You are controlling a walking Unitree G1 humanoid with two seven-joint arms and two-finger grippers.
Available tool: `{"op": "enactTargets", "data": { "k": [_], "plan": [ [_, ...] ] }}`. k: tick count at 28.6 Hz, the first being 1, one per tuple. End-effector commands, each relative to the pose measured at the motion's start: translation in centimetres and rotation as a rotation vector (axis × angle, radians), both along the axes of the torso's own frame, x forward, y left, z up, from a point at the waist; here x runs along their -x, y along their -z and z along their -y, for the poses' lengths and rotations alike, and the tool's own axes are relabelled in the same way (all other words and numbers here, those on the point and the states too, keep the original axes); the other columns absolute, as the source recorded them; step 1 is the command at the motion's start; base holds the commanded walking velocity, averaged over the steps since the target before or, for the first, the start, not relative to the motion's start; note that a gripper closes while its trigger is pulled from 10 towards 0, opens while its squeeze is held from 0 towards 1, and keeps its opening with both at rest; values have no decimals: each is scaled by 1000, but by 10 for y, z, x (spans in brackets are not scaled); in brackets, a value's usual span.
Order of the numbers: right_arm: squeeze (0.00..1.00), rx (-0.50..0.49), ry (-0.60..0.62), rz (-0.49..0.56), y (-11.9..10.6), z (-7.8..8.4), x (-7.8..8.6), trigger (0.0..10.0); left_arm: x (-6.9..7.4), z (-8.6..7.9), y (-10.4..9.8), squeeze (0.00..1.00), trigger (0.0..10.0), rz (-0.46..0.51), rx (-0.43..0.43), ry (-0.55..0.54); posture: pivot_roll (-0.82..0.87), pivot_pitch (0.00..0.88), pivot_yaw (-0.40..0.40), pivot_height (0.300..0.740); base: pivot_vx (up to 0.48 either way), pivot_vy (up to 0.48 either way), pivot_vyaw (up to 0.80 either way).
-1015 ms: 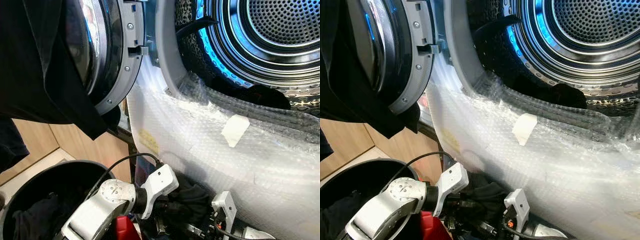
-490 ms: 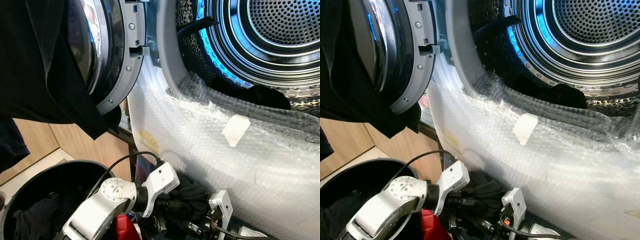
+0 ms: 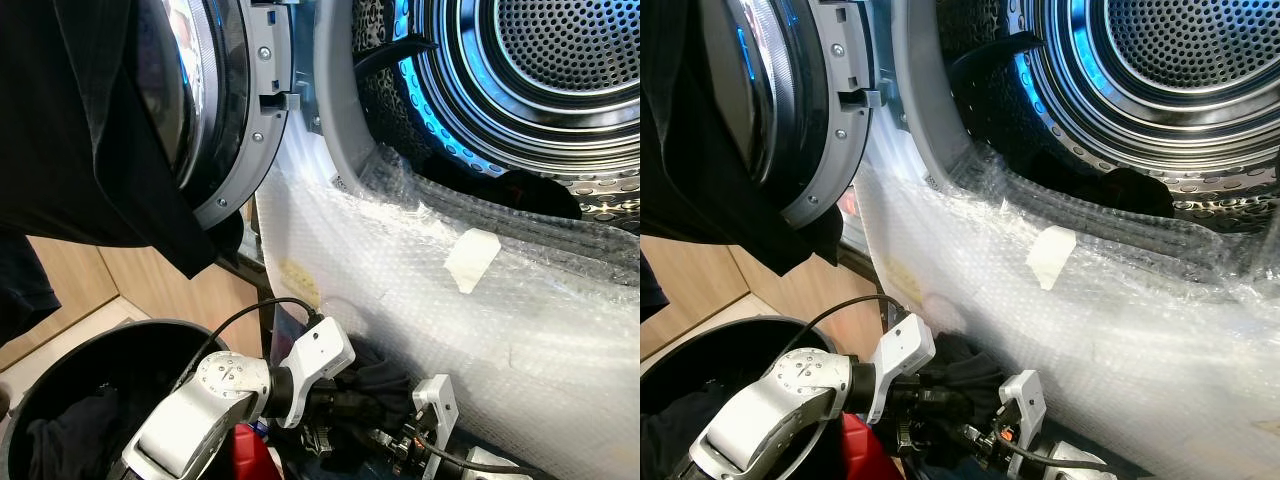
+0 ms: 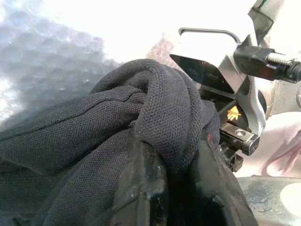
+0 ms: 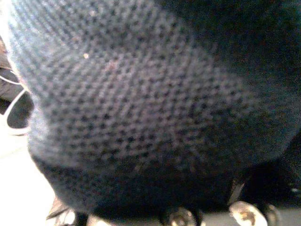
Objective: Clothes washing
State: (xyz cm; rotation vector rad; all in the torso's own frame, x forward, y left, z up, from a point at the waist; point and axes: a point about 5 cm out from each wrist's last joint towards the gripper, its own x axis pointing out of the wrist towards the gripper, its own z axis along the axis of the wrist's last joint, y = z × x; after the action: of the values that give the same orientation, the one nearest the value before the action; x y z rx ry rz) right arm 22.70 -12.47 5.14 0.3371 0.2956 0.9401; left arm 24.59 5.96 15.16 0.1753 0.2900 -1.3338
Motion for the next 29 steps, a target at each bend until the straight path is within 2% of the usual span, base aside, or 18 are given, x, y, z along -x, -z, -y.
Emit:
{"op": "enactTargets", "data": {
  "k": [1, 7, 12, 16, 26, 27, 28, 29],
  "plan": [
    [0, -41, 15, 86, -16, -3, -11, 0, 11, 13, -4, 0, 0, -13, 40, 94, 151, 5, -3, 740, 0, 0, 0],
    [0, -80, 30, 108, -23, 9, -11, 0, 14, 8, -2, 0, 0, -21, 25, 93, 158, 0, -7, 740, 0, 0, 0],
    [0, -118, 6, 127, -29, 6, -11, 0, 15, 9, -2, 0, 0, -14, 21, 99, 154, 0, 0, 740, 0, 0, 0],
    [0, -106, -24, 134, -27, 0, -11, 0, 16, 7, -1, 0, 0, -9, 12, 108, 129, 0, 24, 740, 0, 0, 0],
    [0, -111, 3, 152, -31, 8, -12, 0, 20, 5, 1, 0, 0, -16, -9, 132, 129, 0, 28, 740, 0, 0, 0],
    [0, -107, -14, 158, -32, 8, -12, 0, 19, 5, 2, 0, 2275, 5, -23, 128, 130, 0, 28, 740, 0, 0, 0],
    [0, -106, -18, 159, -32, 8, -11, 0, 18, 5, 2, 0, 2275, 10, -27, 126, 130, 0, 28, 740, 0, 0, 0],
    [0, -107, -25, 161, -33, 9, -11, 0, 18, 4, 4, 0, 9137, 13, -40, 123, 128, 0, 30, 740, 0, 0, 0]
  ]
}}
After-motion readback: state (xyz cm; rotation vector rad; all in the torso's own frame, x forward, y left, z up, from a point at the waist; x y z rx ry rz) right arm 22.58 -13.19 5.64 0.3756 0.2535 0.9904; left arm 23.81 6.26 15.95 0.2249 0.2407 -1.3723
